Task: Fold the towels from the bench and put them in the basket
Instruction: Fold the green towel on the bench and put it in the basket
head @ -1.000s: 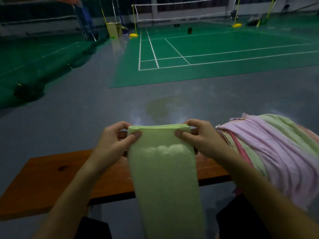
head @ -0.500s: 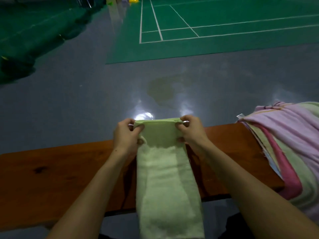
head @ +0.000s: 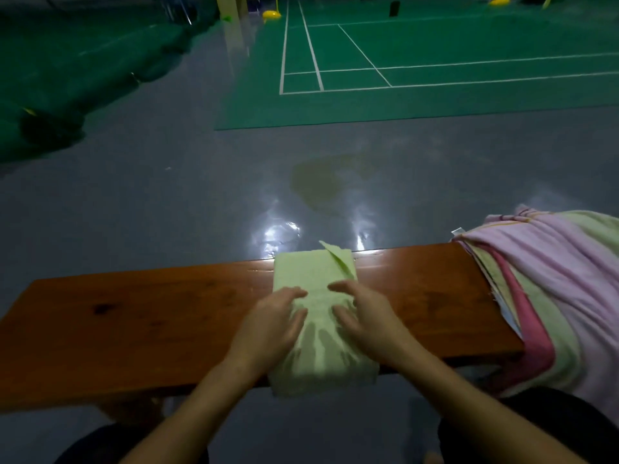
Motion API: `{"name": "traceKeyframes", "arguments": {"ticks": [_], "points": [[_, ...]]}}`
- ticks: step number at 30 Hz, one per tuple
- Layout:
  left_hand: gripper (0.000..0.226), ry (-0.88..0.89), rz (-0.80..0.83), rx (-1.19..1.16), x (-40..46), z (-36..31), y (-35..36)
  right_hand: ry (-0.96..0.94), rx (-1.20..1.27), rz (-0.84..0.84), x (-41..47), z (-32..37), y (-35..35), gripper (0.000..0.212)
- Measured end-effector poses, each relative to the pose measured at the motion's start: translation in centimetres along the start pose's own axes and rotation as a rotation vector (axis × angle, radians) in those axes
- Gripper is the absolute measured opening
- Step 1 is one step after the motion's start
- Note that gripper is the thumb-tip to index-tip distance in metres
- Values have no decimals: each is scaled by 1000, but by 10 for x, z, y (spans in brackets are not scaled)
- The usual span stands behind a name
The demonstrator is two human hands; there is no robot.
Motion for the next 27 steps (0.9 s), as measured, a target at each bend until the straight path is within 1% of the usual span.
{"name": "traceKeyframes", "arguments": {"ticks": [3, 4, 6, 9, 12, 15, 17, 18, 20, 22, 23, 25, 27], "points": [[76, -62, 113, 247, -40, 4, 45, -101, -247, 176, -39, 12, 49, 53], [80, -71, 132, 325, -48, 8, 55, -125, -343, 203, -46, 9, 59, 60], [74, -33, 102, 435, -55, 12, 66, -136, -486, 216, -50, -3, 70, 71], [71, -31, 79, 495, -43, 18, 73, -131, -586, 197, -40, -17, 70, 74], [77, -29, 102, 512, -26, 19, 74, -101, -614, 220, -27, -28, 63, 72], [86, -21, 123, 531, -13, 20, 73, -83, -613, 227, -16, -38, 54, 77], [88, -2, 144, 539, -8, 23, 69, -81, -604, 267, -11, -41, 49, 78], [85, 17, 164, 537, -7, 26, 67, -87, -593, 296, -11, -41, 46, 75], [78, 115, 126, 506, -7, 24, 54, -121, -551, 313, -14, -39, 36, 65], [64, 230, 70, 424, -10, 24, 39, -206, -534, 242, -23, -35, 20, 50], [58, 263, 68, 358, -13, 26, 31, -235, -518, 214, -28, -35, 14, 45], [56, 296, 86, 271, -19, 28, 18, -245, -459, 201, -35, -40, 5, 48], [59, 330, 80, 274, -26, 27, 11, -248, -417, 225, -37, -45, 2, 56]]}}
Point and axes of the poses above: each hand's wrist, its own x-axis towards the middle knuckle, its own y-axis out of the palm, z = x × y, the point moved 8 cm from there along x, towards the middle knuckle, and after that the axes turned 9 degrees about -y, right-handed, at the moved point
